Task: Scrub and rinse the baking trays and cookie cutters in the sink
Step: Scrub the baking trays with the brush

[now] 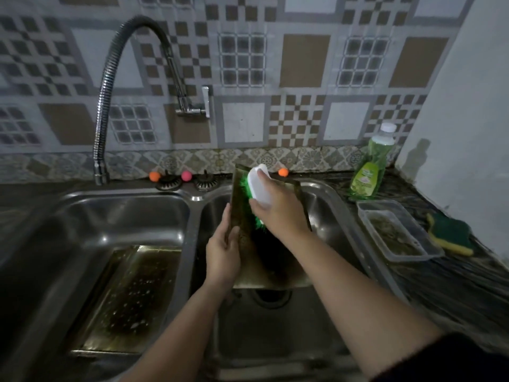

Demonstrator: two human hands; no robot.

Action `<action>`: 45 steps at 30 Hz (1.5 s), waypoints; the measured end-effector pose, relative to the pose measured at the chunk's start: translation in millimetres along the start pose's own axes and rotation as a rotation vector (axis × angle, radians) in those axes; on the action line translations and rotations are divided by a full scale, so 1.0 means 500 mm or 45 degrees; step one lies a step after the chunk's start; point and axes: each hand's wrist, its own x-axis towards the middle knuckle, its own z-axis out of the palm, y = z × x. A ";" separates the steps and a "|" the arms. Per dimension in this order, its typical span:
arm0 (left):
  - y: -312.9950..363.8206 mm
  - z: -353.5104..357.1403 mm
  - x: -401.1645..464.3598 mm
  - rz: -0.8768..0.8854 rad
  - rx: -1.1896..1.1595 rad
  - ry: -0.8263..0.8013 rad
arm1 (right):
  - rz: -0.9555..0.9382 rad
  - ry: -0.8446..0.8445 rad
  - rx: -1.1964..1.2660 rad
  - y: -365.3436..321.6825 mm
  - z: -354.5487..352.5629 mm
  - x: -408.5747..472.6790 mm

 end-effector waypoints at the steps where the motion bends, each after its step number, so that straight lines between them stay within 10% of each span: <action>1: 0.003 -0.009 0.010 0.014 -0.001 0.043 | -0.026 -0.030 0.000 -0.015 0.005 0.000; 7: 0.009 -0.067 0.041 0.090 -0.057 0.133 | -0.257 -0.096 0.149 -0.053 0.038 -0.172; 25: 0.058 -0.002 0.024 0.274 -0.050 0.032 | 0.103 0.101 0.091 0.024 -0.066 -0.002; 35: 0.070 -0.021 0.055 0.244 0.261 0.301 | 0.067 -0.216 0.231 0.106 -0.048 -0.144; 45: 0.069 0.071 -0.038 0.419 0.587 0.414 | 0.275 0.190 0.500 -0.002 -0.165 -0.014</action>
